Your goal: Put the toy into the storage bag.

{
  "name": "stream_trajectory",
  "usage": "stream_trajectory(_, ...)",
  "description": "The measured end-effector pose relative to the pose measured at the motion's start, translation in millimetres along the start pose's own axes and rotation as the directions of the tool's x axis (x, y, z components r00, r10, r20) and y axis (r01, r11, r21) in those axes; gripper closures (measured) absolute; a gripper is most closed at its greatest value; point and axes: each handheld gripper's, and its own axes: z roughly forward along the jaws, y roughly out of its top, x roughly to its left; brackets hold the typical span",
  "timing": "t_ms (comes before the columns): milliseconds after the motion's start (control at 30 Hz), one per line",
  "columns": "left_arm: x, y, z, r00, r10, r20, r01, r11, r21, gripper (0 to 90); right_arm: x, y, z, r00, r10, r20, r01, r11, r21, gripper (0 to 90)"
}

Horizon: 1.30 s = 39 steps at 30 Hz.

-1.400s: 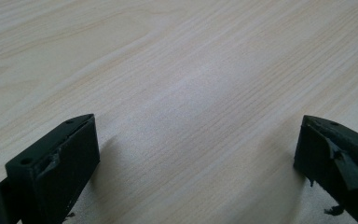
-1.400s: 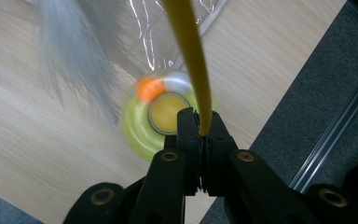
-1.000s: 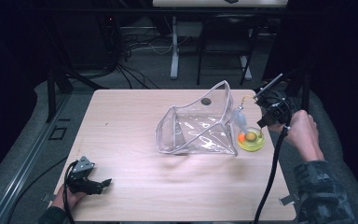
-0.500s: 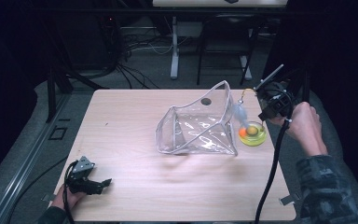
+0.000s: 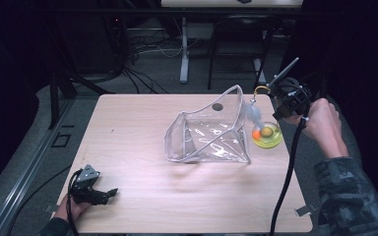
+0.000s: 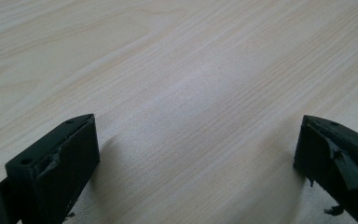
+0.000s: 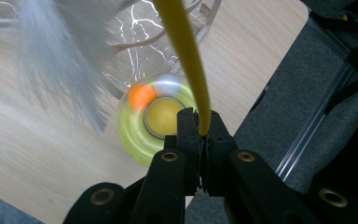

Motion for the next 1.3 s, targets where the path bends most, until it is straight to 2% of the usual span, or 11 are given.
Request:
stream_trajectory(700,0.0,0.0,0.1,1.0000,-0.001,0.001,0.001,1.0000,0.000,0.0,3.5,16.2,-24.4,0.9992,-0.035,0.019,0.036,0.999,-0.020,87.8)
stream_trajectory(1300,-0.2,0.0,0.1,1.0000,-0.003,0.000,0.003,1.0000,0.000,0.0,8.1,41.1,-63.9,0.9968,-0.061,0.052,0.063,0.996,-0.056,87.8)
